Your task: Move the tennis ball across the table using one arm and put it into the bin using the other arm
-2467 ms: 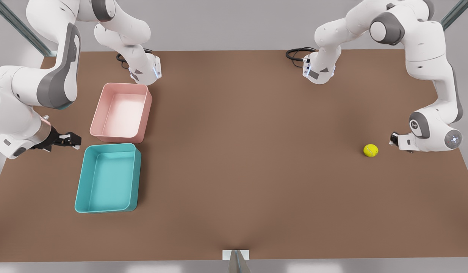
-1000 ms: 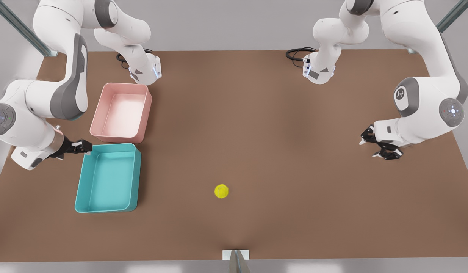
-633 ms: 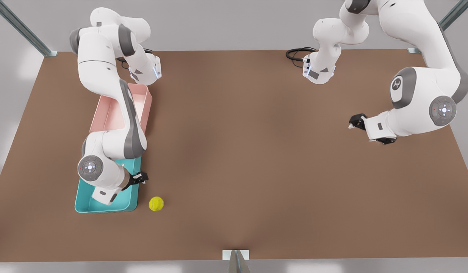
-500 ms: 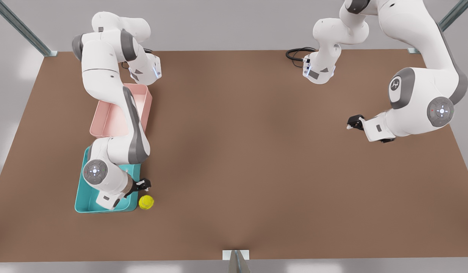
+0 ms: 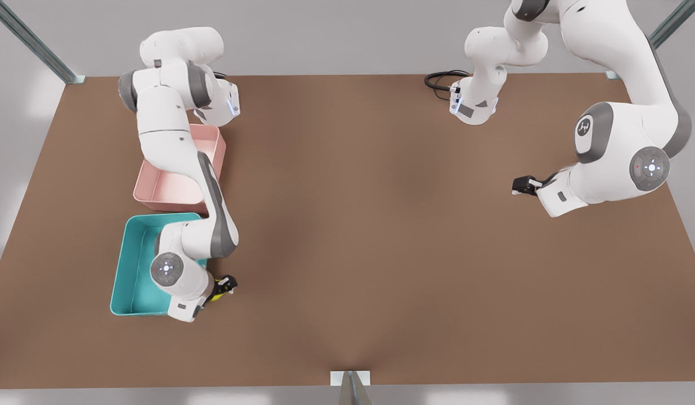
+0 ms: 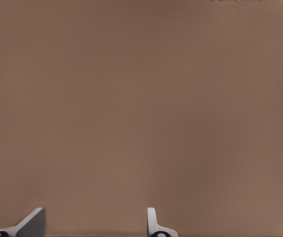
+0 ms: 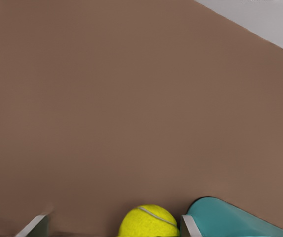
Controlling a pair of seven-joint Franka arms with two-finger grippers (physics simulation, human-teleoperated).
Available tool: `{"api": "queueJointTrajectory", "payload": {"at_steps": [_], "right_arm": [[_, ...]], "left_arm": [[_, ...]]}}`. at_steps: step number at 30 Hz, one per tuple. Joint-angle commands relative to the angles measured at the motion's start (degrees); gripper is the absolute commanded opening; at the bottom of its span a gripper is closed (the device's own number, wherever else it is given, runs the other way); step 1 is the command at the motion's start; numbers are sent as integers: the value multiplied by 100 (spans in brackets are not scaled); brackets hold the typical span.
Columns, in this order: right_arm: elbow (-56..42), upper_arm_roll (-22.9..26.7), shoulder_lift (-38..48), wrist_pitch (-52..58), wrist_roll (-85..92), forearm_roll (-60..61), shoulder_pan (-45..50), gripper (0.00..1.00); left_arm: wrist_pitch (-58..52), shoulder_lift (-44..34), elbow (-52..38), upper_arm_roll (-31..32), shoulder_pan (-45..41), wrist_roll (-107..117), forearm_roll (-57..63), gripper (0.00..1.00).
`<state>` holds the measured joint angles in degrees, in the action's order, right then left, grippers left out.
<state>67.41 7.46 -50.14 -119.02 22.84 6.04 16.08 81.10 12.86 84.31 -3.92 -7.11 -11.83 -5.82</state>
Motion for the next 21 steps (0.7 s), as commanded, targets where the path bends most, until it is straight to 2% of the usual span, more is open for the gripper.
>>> {"api": "queueJointTrajectory", "payload": {"at_steps": [1, 6, 8, 18, 21], "right_arm": [[0, -43, -22, 143, 4447, -50, 27, 100], [-61, -16, -127, -209, 8042, -393, 106, 100], [-79, 28, -153, -244, 8675, -454, 106, 100], [-9, 247, -373, -402, 8983, -630, 45, 100], [17, 247, -373, -402, 8922, -586, 45, 100]], "left_arm": [[-15, -12, -11, 5, -1, 849, 2, 100], [-103, -12, -2, -4, -1, 858, -7, 100], [-112, -3, -2, 31, -1, 858, -7, 100], [-278, -3, -11, 49, 104, 875, -42, 100], [-314, 15, -134, 321, 25, 1297, -7, 100]]}}
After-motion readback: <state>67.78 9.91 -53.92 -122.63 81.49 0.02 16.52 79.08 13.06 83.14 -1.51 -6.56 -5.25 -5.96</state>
